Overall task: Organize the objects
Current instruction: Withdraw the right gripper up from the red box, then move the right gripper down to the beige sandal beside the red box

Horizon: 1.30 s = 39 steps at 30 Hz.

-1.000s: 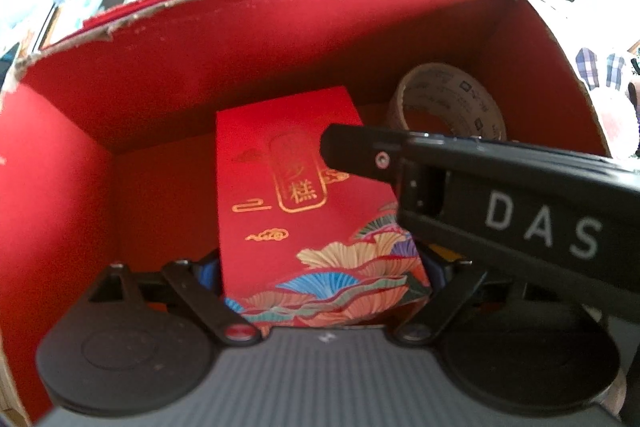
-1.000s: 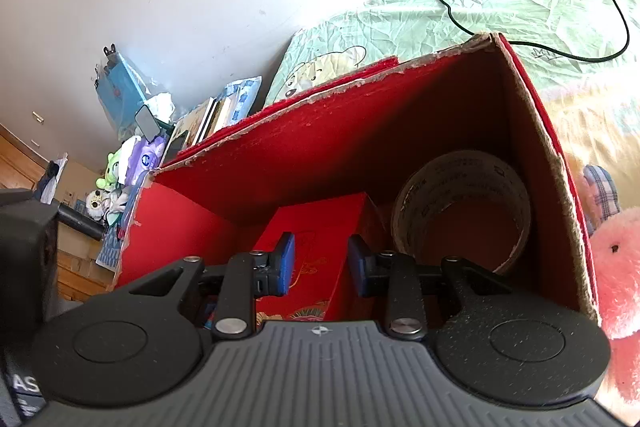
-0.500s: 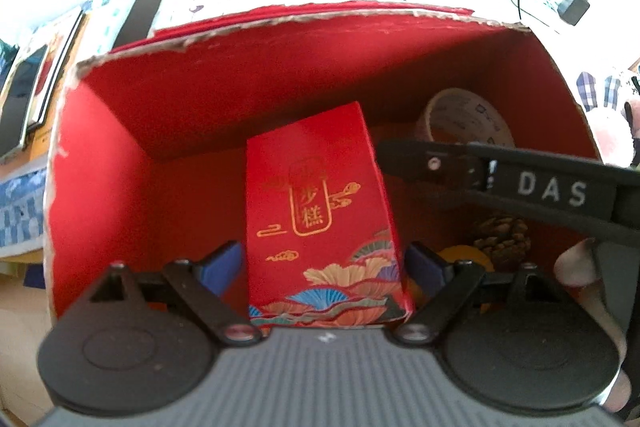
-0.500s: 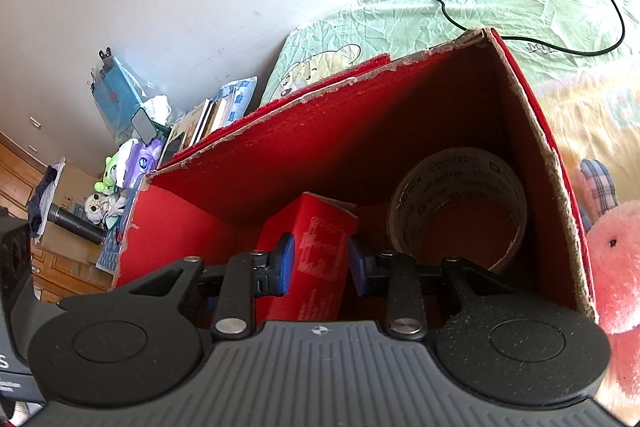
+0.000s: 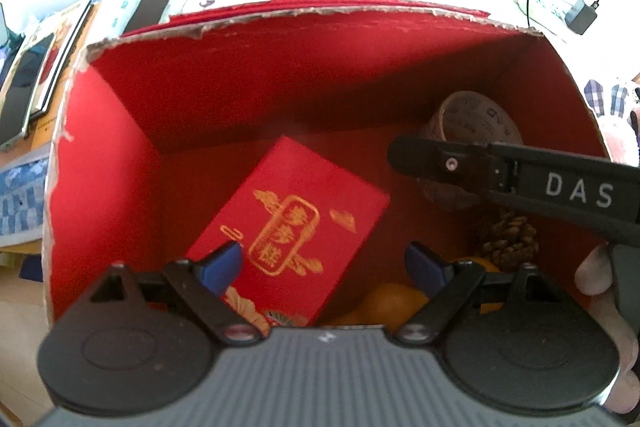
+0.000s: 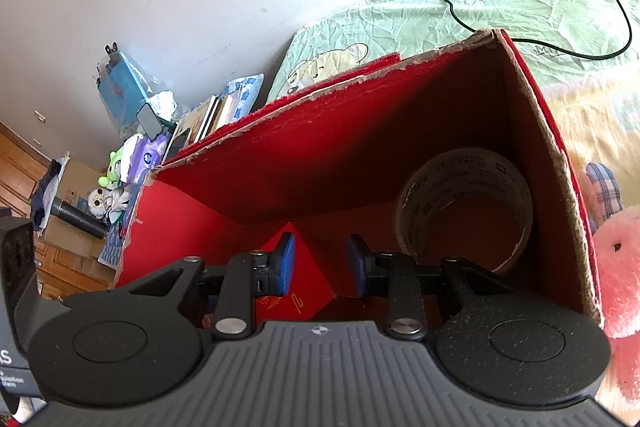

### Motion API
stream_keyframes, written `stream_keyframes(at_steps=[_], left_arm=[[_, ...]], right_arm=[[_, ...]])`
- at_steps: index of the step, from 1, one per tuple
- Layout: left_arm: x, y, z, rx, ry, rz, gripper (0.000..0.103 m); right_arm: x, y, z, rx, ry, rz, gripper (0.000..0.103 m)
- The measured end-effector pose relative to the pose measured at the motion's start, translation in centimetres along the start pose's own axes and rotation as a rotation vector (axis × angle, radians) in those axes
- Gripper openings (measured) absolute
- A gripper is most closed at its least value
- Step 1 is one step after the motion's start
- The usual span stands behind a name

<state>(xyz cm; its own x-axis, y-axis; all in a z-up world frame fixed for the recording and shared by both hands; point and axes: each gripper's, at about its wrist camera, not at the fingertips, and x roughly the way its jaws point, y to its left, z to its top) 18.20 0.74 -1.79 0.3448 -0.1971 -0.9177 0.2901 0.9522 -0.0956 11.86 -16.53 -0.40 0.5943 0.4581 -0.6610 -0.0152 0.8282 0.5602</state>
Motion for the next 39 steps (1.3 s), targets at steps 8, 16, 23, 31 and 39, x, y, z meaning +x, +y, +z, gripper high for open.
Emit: stream_keyframes(at_steps=[8,16,23,31,39], left_arm=[[-1.1,-0.5,-0.5,0.033,-0.048,0.024,0.087],[-3.2,-0.9,-1.2,0.067,-0.131,0.082,0.087],[-4.3,-1.0,-1.7,0.061,-0.163,0.107,0.087],[-5.6,-0.9,-2.6,0.049,-0.192,0.126,0.087],[-7.5,-0.6,-3.7,0.022,-0.229,0.141,0.087]], right_arm=[[-0.1,0.2,-0.1,-0.005,-0.005,-0.019,0.033],[-1.6,1.6,-0.8,-0.095,-0.117,-0.114,0.033],[-2.7,2.5,-1.6,-0.133,-0.154,-0.14,0.033],[-4.5,2.8,-2.3,-0.153,-0.195,-0.159,0.033],[-6.4,4.7,-3.9,-0.224,-0.267,-0.16,0.04]])
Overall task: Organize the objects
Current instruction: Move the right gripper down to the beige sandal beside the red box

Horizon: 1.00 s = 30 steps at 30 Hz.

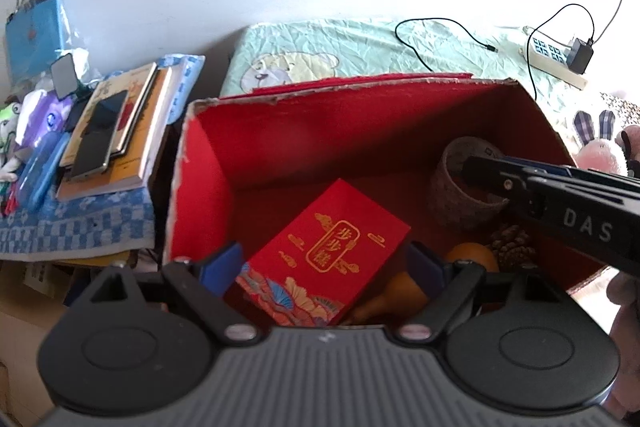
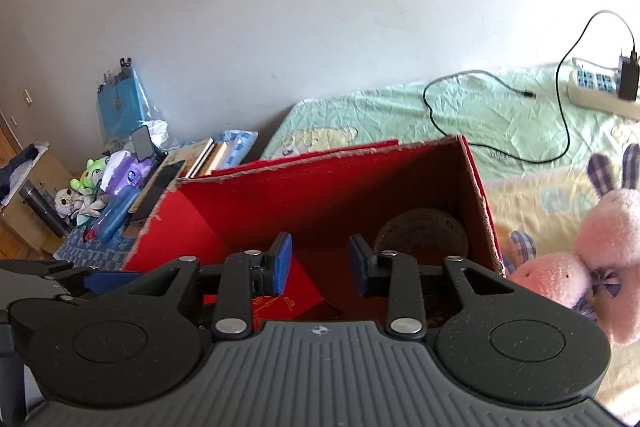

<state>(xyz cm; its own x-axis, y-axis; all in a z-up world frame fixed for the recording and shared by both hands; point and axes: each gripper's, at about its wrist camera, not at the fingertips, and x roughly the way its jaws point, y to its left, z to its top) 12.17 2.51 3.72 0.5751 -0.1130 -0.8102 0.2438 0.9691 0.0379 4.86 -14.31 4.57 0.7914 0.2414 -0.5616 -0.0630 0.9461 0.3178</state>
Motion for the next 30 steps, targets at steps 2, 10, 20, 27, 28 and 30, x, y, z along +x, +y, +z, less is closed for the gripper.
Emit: stream_keyframes(at_steps=[2,10,20,27,28,30], left_arm=[[-0.6,-0.1,-0.3,-0.005,-0.009,0.005,0.087],[-2.8,-0.1,-1.4,-0.03,-0.037,0.036,0.087],[-4.4,0.1,-3.2,-0.056,-0.031,0.076,0.087],[-5.2,0.0,-4.0,-0.056,-0.035,0.084,0.087],[-5.3,0.0,-4.1,-0.055,-0.035,0.087,0.087],[-5.4,0.1,-4.4,-0.052,-0.033,0.092,0.087]], right_arm=[[-0.7,0.4,-0.2,-0.014,-0.017,-0.006,0.046],[-2.7,1.4,-1.1,-0.023,-0.017,0.042,0.047],[-4.9,2.4,-2.3,0.003,-0.019,0.189,0.047],[-5.7,2.6,-3.0,0.018,-0.018,0.255,0.046],[-5.7,2.7,-3.1,0.017,-0.013,0.261,0.046],[-5.8,2.6,-3.3,0.021,-0.006,0.272,0.046]])
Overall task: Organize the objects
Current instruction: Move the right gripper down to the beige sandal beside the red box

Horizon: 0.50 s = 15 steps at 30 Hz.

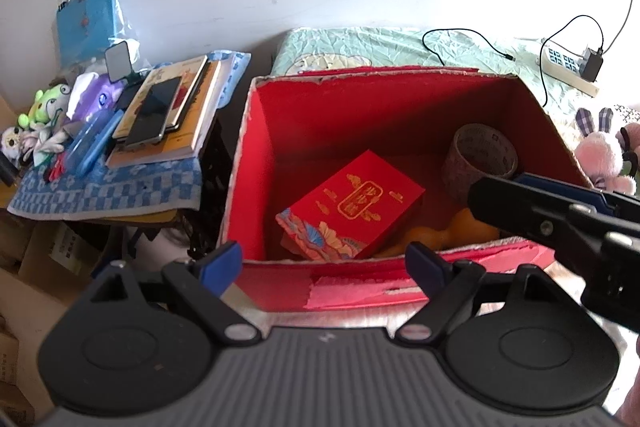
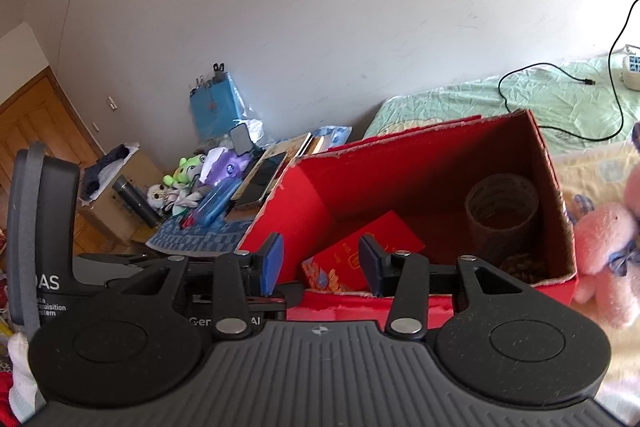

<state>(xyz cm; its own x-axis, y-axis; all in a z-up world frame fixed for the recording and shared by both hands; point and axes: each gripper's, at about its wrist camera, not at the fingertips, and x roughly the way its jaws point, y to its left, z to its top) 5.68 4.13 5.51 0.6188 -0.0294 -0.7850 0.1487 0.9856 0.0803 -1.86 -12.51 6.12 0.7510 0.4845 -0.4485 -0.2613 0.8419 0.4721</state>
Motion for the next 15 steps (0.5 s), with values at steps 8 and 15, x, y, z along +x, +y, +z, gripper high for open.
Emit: stream_keyframes(at_steps=[8,15], left_arm=[[-0.3,0.7,-1.0,-0.013,0.015,0.0,0.087],[-0.3,0.9,-2.2,-0.009,0.044,-0.013,0.087]], right_arm=[[-0.6,0.5,-0.7,-0.022,0.014,0.049,0.044],[-0.7,0.5,-1.5,-0.01,0.049,0.056,0.041]])
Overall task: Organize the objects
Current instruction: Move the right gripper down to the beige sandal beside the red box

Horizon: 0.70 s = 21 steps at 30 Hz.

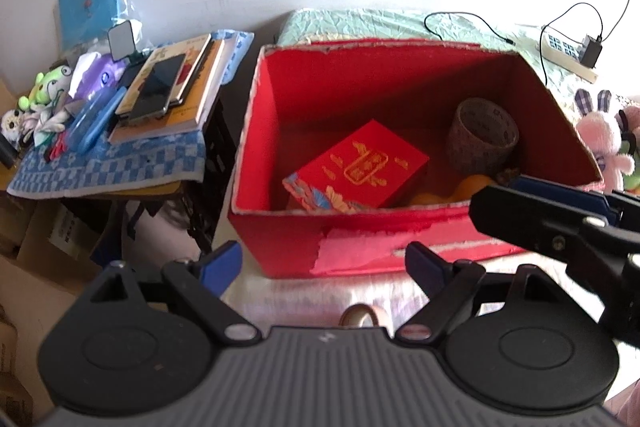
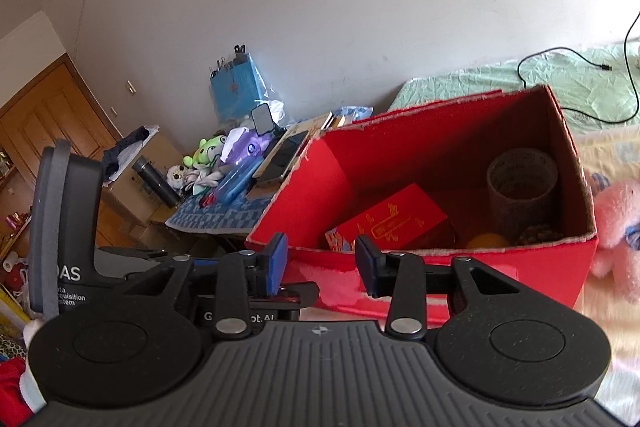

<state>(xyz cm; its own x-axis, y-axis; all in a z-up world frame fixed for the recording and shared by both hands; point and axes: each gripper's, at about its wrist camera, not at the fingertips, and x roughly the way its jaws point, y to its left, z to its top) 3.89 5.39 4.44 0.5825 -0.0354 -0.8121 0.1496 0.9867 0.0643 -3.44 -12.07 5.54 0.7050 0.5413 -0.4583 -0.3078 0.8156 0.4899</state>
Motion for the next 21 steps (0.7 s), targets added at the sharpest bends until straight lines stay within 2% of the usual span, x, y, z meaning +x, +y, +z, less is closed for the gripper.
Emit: stream_keyframes(at_steps=[7,21], left_arm=[[1.1,-0.2,-1.8,0.003,0.057,-0.003,0.087],[3.2,-0.6,-5.3,0.008,0.183,-0.019,0.087]], right_arm=[[0.7,-0.1,-1.3,0.012,0.068,-0.011,0.041],[2.0,-2.0,-3.7,0.167,0.217,-0.034,0.041]])
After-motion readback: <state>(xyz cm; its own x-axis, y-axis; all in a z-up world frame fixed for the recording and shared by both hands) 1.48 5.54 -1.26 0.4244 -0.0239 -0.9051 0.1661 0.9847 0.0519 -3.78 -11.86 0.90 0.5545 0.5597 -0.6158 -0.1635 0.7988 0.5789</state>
